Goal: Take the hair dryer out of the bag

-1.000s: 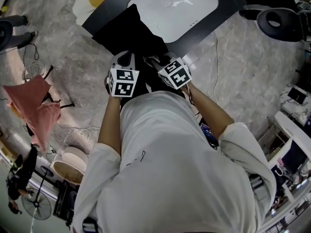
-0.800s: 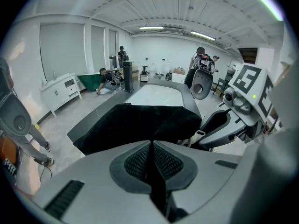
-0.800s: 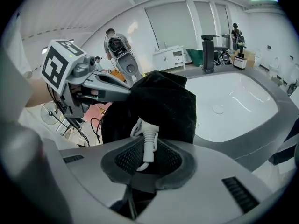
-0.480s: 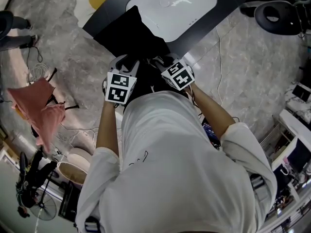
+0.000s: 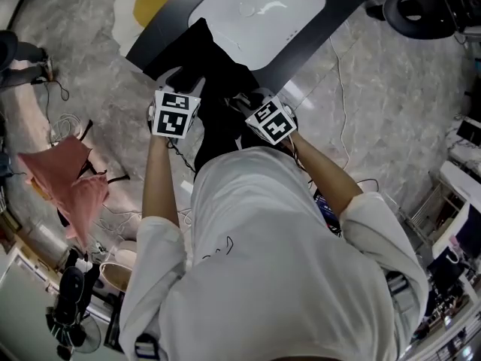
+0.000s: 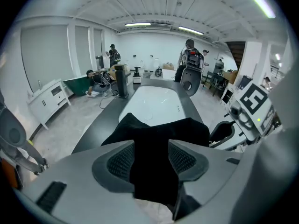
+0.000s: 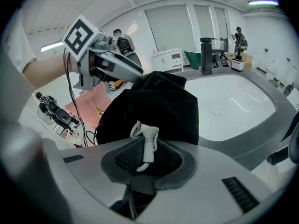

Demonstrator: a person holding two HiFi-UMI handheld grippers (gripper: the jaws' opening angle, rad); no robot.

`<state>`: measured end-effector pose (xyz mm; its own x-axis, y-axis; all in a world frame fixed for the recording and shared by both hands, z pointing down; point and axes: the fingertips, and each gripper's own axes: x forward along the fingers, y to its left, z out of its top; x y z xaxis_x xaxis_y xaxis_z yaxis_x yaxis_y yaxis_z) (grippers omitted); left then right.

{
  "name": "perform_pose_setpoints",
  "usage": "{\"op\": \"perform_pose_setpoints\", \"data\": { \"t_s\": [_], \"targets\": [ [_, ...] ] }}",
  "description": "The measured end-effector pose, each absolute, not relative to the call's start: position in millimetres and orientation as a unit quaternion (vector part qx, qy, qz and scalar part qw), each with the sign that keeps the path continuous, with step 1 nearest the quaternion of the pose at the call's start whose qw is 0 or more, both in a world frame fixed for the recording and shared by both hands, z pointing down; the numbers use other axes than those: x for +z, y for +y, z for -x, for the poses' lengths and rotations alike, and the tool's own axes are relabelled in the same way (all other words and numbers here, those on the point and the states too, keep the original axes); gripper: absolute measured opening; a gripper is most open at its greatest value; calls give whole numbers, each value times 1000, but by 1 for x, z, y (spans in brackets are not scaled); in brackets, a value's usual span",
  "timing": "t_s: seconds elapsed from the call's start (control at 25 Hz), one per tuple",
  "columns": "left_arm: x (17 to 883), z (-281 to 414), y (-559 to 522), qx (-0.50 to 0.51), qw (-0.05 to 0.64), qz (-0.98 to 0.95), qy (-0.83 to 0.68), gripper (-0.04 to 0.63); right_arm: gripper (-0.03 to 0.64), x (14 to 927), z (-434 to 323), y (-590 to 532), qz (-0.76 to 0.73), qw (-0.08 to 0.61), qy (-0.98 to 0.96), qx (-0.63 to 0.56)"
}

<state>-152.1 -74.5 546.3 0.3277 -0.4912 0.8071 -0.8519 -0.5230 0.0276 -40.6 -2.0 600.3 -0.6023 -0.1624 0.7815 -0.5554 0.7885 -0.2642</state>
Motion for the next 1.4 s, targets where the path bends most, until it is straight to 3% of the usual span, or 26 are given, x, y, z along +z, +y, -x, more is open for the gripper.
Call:
{"op": "perform_pose_setpoints", "data": {
  "t_s": [0.12, 0.32, 0.44, 1.0, 1.4],
  "targets": [
    [558, 143, -86, 420, 204, -777, -421, 238, 67, 598, 41, -2, -209, 390, -862, 246],
    [558, 147, -97, 436, 176, -774, -425, 154, 67, 596, 43, -6, -214, 388, -862, 245],
    [551, 150, -95, 431, 163, -774, -435, 30, 66, 599, 42, -4, -219, 392, -860, 244],
    [559, 176, -113, 454, 154, -756, -445, 25, 66, 596, 72, -35, -199, 381, -861, 271],
    [567, 182, -112, 473, 140, -745, -449, 25, 66, 567, 50, -29, -187, 380, -848, 320]
  ]
}}
